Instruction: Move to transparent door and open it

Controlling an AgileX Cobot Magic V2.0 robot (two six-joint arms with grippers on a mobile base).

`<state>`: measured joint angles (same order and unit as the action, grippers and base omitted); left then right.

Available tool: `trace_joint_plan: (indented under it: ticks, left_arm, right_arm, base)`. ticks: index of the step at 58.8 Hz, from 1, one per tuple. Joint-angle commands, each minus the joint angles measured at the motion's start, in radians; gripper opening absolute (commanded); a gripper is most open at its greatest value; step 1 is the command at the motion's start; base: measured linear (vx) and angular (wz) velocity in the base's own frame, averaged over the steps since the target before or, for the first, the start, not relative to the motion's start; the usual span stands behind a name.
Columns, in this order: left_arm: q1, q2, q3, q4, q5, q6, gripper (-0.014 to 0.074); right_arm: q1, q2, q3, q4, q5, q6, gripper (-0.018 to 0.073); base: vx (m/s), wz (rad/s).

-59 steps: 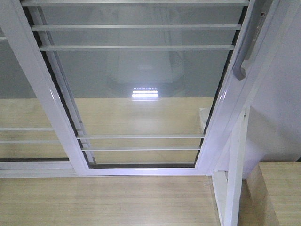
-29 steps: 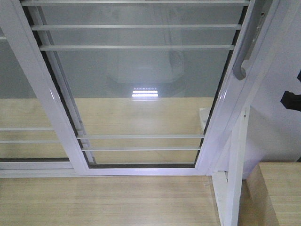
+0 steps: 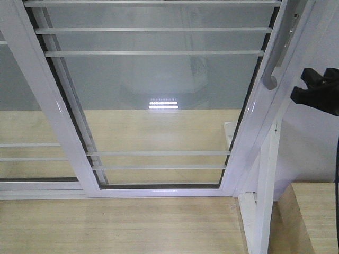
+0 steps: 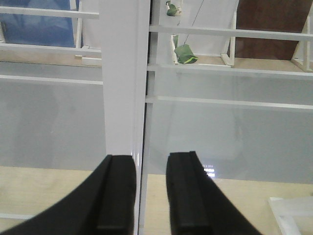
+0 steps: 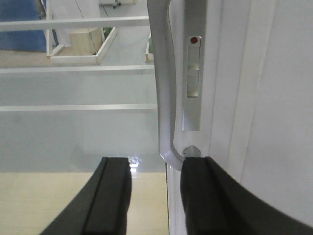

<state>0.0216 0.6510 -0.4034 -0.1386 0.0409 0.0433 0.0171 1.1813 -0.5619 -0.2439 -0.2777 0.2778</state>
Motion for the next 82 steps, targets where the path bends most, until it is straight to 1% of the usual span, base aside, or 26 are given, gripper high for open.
trace_joint_plan:
  ticks: [1, 7, 29, 41, 46, 57, 62, 70, 82]
  left_arm:
    - [-0.002, 0.001, -0.035, -0.011, -0.077, 0.001, 0.0325]
    - [-0.002, 0.001, -0.035, -0.011, -0.077, 0.001, 0.0325]
    - [-0.002, 0.001, -0.035, -0.011, -0.077, 0.001, 0.0325]
    - [-0.002, 0.001, -0.035, -0.011, -0.077, 0.001, 0.0325]
    - [-0.002, 0.001, -0.035, -0.011, -0.078, 0.001, 0.0325]
    - [-0.002, 0.003, -0.035, -0.011, -0.078, 0.0, 0.0325]
    - [-0.002, 0.003, -0.035, -0.011, -0.078, 0.0, 0.0325]
    - [-0.002, 0.003, -0.035, -0.011, -0.078, 0.0, 0.0325]
    - [-0.002, 0.003, -0.035, -0.011, -0.078, 0.0, 0.0325]
  right_arm:
    - [-0.004, 0.077, -0.112, -0.072, -0.102, 0.032, 0.0345]
    - [-0.004, 0.173, -0.202, -0.127, -0.102, 0.053, 0.0345]
    - [-0.004, 0.496, -0.536, -0.124, -0.1, 0.054, 0.0345]
    - [-0.004, 0.614, -0.682, -0.123, -0.043, 0.048, 0.0342]
    - [-0.004, 0.637, -0.71, -0.123, -0.038, 0.048, 0.033]
    - [-0.004, 0.659, -0.737, -0.125, -0.042, 0.048, 0.0237]
    - [0.0, 0.659, -0.737, -0.125, -0.045, 0.057, 0.0218]
    - [0.032, 0.659, -0.737, -0.125, -0.045, 0.059, 0.0224]
    - [0.116, 0.659, -0.737, -0.129, -0.045, 0.037, 0.0256]
  base:
    - [0.0, 0.0]
    - [0.0, 0.0]
    - [0.0, 0.0]
    - [0.0, 0.0]
    - [0.0, -0.01]
    - [0.0, 0.0]
    - [0.0, 0.0]
    - [0.0, 0.0]
    - [0.0, 0.0]
